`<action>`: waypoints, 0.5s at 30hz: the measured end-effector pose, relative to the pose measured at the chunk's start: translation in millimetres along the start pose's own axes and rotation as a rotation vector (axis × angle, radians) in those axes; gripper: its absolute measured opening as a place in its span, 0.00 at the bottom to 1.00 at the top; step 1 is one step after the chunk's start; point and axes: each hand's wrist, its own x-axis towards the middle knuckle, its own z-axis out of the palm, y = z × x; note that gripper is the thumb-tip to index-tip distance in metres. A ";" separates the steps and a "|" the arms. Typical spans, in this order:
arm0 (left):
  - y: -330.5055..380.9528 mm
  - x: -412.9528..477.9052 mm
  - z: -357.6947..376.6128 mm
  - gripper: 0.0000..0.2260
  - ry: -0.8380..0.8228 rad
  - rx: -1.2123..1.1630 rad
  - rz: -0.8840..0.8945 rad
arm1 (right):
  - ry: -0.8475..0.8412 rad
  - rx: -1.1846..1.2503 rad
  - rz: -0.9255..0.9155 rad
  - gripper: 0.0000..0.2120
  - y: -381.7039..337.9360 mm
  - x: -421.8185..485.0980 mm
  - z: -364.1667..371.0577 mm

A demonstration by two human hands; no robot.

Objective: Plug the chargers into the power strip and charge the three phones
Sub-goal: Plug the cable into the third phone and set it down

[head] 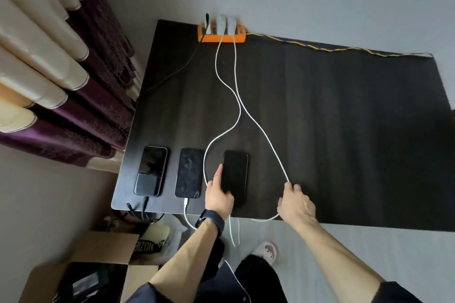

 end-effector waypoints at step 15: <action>-49.0 -5.1 -67.8 0.32 0.181 0.922 0.123 | 0.084 0.137 -0.363 0.37 -75.1 -39.1 42.1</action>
